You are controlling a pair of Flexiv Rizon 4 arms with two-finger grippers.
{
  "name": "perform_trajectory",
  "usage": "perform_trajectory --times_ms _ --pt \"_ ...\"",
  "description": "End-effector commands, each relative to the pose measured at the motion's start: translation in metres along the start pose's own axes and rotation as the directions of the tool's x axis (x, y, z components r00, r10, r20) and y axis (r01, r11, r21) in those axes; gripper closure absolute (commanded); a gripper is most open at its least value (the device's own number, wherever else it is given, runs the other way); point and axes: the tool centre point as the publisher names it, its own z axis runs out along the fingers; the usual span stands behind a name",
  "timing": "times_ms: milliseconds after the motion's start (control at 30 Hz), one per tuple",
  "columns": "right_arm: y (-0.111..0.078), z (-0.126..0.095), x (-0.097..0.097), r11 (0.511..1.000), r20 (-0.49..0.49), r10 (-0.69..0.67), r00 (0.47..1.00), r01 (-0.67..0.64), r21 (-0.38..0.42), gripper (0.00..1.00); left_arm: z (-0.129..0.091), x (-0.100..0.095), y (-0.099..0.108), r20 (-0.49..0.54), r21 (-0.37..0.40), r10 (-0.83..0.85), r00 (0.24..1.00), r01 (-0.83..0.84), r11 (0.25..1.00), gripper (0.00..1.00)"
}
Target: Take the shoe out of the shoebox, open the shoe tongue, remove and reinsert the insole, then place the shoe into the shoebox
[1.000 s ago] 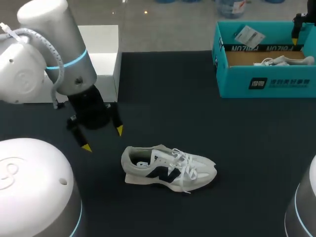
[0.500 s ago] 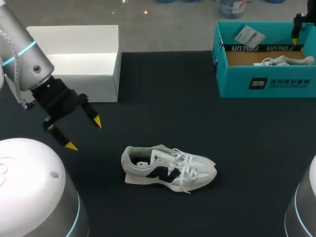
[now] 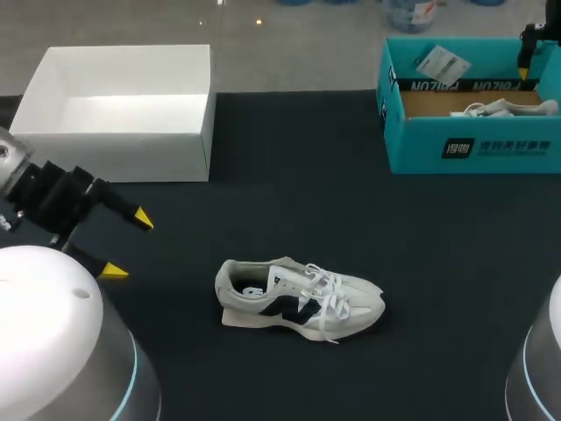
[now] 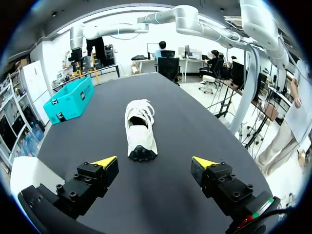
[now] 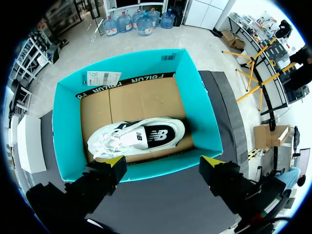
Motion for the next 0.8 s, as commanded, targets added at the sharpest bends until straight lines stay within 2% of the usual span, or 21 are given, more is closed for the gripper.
perform_trajectory --times_ms 33,133,200,300,500,667,800 --pt "0.000 0.000 0.000 1.000 0.000 0.001 1.000 -0.001 0.000 0.00 0.002 0.005 0.006 0.139 0.056 -0.031 0.990 0.024 0.998 0.00" --pt "0.000 0.000 0.000 1.000 0.000 0.001 1.000 -0.001 0.000 0.00 0.002 0.005 0.006 0.139 0.056 -0.031 0.990 0.024 0.998 0.00" --pt "0.000 0.000 0.000 1.000 0.000 0.001 1.000 -0.001 0.000 0.00 0.014 0.003 0.008 0.115 0.072 0.009 0.993 -0.018 0.997 0.00" --pt "0.000 0.000 0.000 1.000 0.000 0.001 1.000 -0.001 0.000 0.00 0.034 -0.006 0.016 0.149 0.042 0.004 0.989 -0.010 0.999 0.00" --pt "0.000 0.000 0.000 1.000 0.000 0.001 1.000 -0.001 0.000 0.00 0.071 -0.021 0.025 0.210 0.055 -0.002 0.978 -0.010 0.998 0.00" --pt "0.000 0.000 0.000 1.000 0.000 0.001 1.000 -0.001 0.000 0.00 0.102 -0.029 0.038 0.216 -0.002 -0.068 0.974 0.070 0.998 0.00" --pt "0.000 0.000 0.000 1.000 0.000 0.001 1.000 -0.001 0.000 0.00 0.102 -0.029 0.038 0.216 -0.002 -0.068 0.974 0.070 0.998 0.00"
